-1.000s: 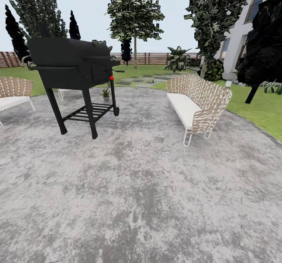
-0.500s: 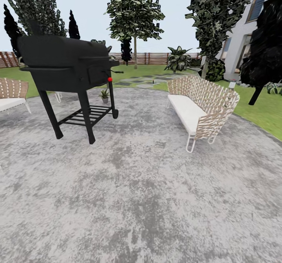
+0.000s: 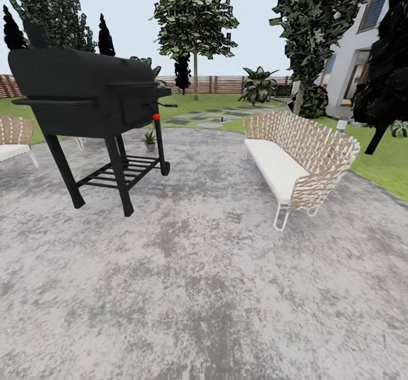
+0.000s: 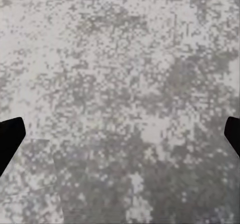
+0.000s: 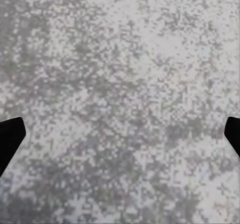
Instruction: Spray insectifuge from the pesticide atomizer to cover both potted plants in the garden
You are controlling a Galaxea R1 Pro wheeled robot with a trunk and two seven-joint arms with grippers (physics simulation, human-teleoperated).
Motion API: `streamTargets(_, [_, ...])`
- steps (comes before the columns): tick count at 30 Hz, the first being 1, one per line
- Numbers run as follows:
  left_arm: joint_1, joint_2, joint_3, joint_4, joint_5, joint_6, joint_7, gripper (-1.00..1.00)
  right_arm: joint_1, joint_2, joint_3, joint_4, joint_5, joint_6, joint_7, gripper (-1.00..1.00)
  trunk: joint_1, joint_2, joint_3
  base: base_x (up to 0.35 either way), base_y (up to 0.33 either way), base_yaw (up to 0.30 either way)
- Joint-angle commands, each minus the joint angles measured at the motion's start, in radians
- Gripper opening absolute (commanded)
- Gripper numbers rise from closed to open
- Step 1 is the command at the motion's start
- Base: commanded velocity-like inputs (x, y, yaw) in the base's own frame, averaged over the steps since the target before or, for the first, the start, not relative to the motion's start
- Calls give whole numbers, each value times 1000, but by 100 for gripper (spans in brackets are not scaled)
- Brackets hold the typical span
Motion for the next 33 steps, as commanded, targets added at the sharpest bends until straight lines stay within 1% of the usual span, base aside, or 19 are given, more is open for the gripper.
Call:
streamTargets(1, [0,0,1,1,1,-3,0,100,0,0,0,1,0,-3,0,100,0,0,-1,337,0,0])
streamTargets(23, [-1,0,1,1,1,-3,0,100,0,0,-6,-7,-5,-3,0,100,0,0,-1,337,0,0])
streamTargets(33, [-1,0,1,1,1,-3,0,100,0,0,-1,-8,-4,-4,1,100,0,0,-1,337,0,0])
